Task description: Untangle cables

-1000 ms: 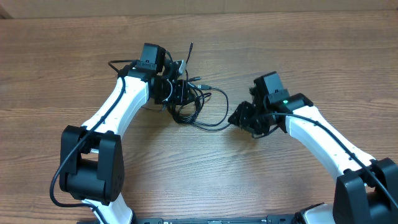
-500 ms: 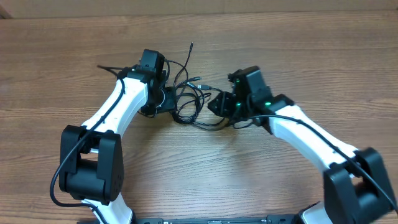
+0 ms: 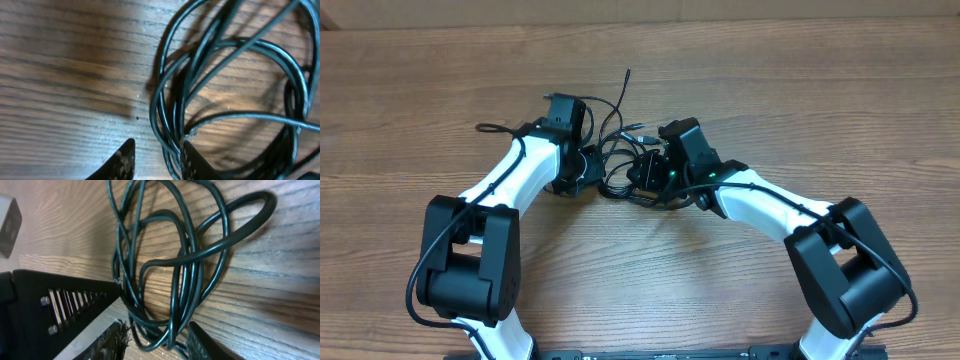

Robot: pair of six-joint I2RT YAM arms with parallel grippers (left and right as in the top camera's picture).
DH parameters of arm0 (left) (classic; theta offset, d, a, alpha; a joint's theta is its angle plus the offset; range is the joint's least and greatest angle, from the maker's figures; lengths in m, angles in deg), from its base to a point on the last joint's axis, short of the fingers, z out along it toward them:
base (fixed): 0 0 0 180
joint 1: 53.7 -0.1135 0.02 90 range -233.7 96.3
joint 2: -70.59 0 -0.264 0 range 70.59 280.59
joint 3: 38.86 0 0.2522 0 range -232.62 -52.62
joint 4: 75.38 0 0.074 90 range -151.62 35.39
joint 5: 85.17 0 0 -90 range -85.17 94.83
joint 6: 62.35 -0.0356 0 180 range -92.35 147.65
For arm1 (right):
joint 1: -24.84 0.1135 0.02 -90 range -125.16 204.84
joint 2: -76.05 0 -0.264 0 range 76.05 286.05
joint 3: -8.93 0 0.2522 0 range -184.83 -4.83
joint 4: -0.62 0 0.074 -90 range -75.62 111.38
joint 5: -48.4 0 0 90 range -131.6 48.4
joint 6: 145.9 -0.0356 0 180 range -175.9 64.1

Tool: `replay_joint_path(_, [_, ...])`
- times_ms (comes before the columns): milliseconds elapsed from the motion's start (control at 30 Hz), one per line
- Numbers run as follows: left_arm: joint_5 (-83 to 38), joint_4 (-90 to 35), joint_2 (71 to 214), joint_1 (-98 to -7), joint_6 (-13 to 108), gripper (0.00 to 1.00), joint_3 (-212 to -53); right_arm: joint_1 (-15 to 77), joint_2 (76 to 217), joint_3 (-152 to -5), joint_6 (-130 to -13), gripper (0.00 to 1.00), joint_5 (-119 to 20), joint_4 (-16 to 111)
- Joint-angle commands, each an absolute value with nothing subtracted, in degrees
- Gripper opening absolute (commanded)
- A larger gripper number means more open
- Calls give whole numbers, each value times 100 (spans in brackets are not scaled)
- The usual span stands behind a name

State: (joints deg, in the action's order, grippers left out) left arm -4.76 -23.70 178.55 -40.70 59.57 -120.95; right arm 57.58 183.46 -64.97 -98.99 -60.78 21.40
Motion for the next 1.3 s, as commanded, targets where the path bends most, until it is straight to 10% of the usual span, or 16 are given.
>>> replay_joint_path(0, [-651, -2685, 17907, -4088, 6408, 31, -11789, 5801, 18534, -6598, -10412, 37, -5847, 2086])
replay_joint_path(733, [-1131, -3083, 17907, -4020, 6366, 33, -11704, 5801, 18897, -6598, -10690, 21, -5814, 1917])
replay_joint_path(1000, [-926, -3085, 17907, -3767, 6451, 6, -11676, 5801, 18897, -6598, -10688, 20, -5814, 1930])
replay_joint_path(1267, [-932, -3107, 17851, -3839, 6217, 5, -11713, 5799, 18897, -6598, -10648, 7, -5744, 2090])
